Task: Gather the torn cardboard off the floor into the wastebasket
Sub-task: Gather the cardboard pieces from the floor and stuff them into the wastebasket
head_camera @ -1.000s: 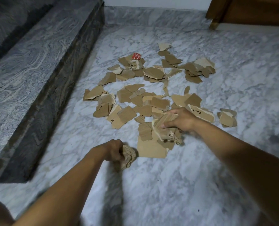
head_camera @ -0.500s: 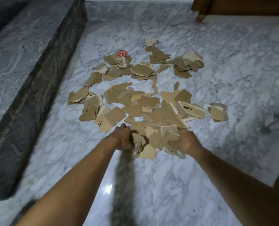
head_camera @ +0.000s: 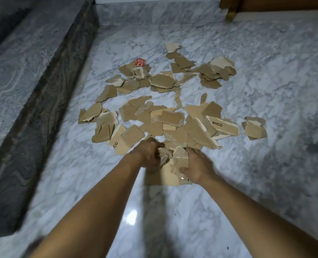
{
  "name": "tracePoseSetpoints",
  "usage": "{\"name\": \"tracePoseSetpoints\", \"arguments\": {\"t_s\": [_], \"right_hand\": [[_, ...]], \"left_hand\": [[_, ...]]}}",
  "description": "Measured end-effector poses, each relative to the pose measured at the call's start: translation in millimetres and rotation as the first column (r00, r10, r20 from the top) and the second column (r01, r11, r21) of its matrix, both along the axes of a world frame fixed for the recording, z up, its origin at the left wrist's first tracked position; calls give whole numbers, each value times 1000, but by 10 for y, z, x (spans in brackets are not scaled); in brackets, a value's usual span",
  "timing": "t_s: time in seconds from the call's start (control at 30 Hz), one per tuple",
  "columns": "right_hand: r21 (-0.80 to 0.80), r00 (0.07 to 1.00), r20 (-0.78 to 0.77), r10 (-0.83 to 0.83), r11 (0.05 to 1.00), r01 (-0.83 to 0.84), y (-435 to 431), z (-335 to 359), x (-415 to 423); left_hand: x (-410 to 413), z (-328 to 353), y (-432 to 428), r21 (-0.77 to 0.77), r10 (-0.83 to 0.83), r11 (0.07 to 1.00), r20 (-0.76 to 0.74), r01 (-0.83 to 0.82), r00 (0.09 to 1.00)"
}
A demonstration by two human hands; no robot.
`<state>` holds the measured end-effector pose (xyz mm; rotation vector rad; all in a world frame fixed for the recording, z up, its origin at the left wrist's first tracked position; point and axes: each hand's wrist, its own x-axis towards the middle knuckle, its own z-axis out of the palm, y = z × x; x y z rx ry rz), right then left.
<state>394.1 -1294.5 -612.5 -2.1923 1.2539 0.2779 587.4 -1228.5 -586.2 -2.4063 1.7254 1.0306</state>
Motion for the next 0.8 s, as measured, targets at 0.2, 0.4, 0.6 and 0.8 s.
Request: {"name": "tracePoseSetpoints", "arguments": {"t_s": [0.2,0.4,0.6,0.8], "right_hand": [[253,988,58,-147,959,128,-171,-3,-229],[384,995,16,-98,920,84,-258,52,-232],[115,994,-95,-62,991,73,-39,-70,115],[148,984,5,-179,973,177,71,28,124]], "left_hand": [[-69,-115,145,-182,131,974,-15,-131,991],[84,4,362,-206,314,914,-180,-348,932],[441,161,711,-184,381,890,-206,-418,901],[591,150,930,-86,412,896,-211,-436,886]]}}
